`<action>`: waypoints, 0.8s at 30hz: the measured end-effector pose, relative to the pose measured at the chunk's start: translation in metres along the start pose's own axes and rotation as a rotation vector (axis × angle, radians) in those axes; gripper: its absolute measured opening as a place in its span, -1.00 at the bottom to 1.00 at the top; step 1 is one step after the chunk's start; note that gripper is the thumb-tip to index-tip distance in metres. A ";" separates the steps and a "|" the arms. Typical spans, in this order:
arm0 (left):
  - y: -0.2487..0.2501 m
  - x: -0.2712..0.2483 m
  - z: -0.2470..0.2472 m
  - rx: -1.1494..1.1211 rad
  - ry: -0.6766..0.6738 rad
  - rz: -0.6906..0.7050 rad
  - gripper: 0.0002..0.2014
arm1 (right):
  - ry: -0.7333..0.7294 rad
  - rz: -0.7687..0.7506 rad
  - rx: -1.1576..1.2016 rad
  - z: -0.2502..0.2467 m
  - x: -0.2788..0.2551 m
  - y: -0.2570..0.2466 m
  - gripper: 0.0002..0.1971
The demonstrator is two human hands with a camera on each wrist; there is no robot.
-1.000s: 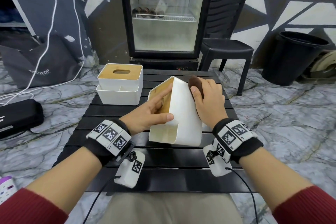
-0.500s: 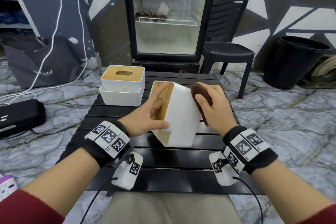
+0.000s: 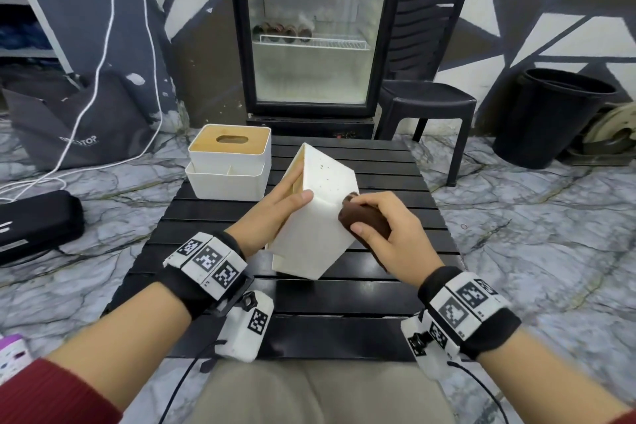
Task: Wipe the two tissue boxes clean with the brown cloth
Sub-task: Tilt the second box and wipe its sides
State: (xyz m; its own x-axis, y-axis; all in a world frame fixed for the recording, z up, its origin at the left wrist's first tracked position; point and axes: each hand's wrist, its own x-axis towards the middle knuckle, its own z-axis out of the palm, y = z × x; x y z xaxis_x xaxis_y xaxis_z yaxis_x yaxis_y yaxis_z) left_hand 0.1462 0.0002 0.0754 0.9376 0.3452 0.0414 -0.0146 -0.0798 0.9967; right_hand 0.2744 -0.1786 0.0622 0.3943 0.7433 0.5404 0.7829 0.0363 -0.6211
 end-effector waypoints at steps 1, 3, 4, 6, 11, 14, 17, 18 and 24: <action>-0.002 0.000 -0.001 0.006 0.011 -0.002 -0.40 | -0.010 -0.011 -0.003 0.002 -0.002 -0.001 -0.72; -0.005 -0.001 -0.002 0.029 0.038 -0.008 -0.47 | -0.027 -0.035 -0.010 0.006 -0.006 -0.002 -0.74; -0.006 -0.001 -0.003 0.041 0.050 -0.014 -0.50 | -0.033 -0.040 -0.013 0.008 -0.008 -0.003 -0.74; -0.007 -0.002 -0.004 0.059 0.069 -0.026 -0.55 | -0.040 -0.042 -0.015 0.011 -0.011 -0.004 -0.74; -0.006 -0.001 -0.010 0.083 0.058 -0.041 -0.62 | -0.037 -0.065 -0.042 0.016 -0.015 -0.006 -0.73; -0.004 0.002 -0.013 0.090 -0.008 -0.059 -0.61 | -0.013 -0.073 -0.033 0.015 -0.016 -0.004 -0.73; -0.002 0.006 -0.017 0.109 -0.048 -0.076 -0.56 | 0.020 -0.057 -0.024 0.015 -0.013 0.001 -0.72; -0.003 0.007 -0.019 0.110 -0.058 -0.081 -0.53 | 0.035 -0.048 -0.019 0.015 -0.011 0.003 -0.72; -0.007 0.012 -0.027 0.114 -0.142 -0.088 -0.45 | 0.125 0.009 -0.033 0.015 0.001 0.021 -0.72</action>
State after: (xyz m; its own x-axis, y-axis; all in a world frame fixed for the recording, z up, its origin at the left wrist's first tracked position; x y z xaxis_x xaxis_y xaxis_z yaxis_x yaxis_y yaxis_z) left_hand 0.1481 0.0301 0.0707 0.9731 0.2213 -0.0638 0.1014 -0.1632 0.9814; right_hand 0.2843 -0.1672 0.0408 0.4567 0.6545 0.6026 0.7935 0.0066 -0.6085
